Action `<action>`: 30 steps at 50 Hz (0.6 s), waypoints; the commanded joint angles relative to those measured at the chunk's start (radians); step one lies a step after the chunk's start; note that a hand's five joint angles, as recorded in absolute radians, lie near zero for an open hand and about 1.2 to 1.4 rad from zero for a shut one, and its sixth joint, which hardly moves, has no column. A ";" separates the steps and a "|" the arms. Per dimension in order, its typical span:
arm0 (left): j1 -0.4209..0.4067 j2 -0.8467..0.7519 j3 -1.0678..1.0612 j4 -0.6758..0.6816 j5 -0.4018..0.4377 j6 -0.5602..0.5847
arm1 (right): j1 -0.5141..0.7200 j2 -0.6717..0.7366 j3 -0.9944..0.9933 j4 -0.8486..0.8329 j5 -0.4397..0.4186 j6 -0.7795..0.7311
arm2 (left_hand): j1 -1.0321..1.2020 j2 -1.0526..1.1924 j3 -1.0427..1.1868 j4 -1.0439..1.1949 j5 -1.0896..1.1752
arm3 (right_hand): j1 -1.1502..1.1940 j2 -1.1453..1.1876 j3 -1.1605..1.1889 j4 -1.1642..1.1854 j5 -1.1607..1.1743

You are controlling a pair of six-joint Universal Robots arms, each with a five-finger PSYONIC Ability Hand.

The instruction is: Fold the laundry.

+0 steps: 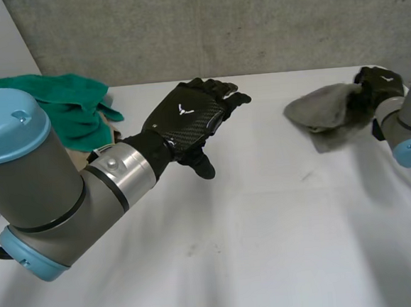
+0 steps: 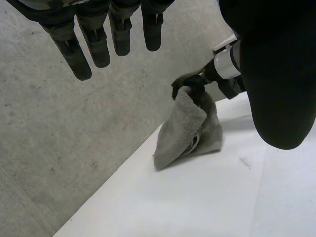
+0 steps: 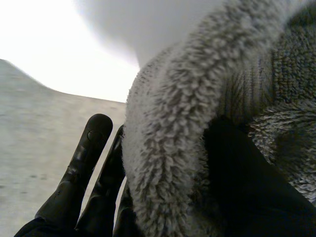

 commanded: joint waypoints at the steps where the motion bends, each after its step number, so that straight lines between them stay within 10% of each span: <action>1: 0.003 -0.002 0.003 0.002 0.001 -0.002 | -0.083 0.148 -0.218 0.094 0.065 -0.176 | -0.003 -0.009 -0.017 -0.011 -0.030 | 0.468 0.235 0.216 0.209 0.275; 23: 0.004 -0.053 0.030 0.003 -0.001 0.001 | -0.253 0.196 -0.363 0.086 0.006 -0.342 | 0.000 -0.007 -0.014 -0.008 -0.027 | 0.468 0.235 0.216 0.209 0.275; 26: 0.004 -0.053 0.033 0.003 -0.001 0.001 | -0.247 0.200 -0.356 0.084 0.004 -0.379 | 0.000 -0.007 -0.014 -0.008 -0.027 | -0.645 -0.878 -0.897 -0.904 -0.838; 30: 0.004 -0.051 0.036 0.002 -0.001 0.001 | -0.232 0.216 -0.338 0.083 0.083 -0.492 | 0.000 -0.007 -0.014 -0.008 -0.027 | -0.754 -0.987 -1.006 -1.012 -0.947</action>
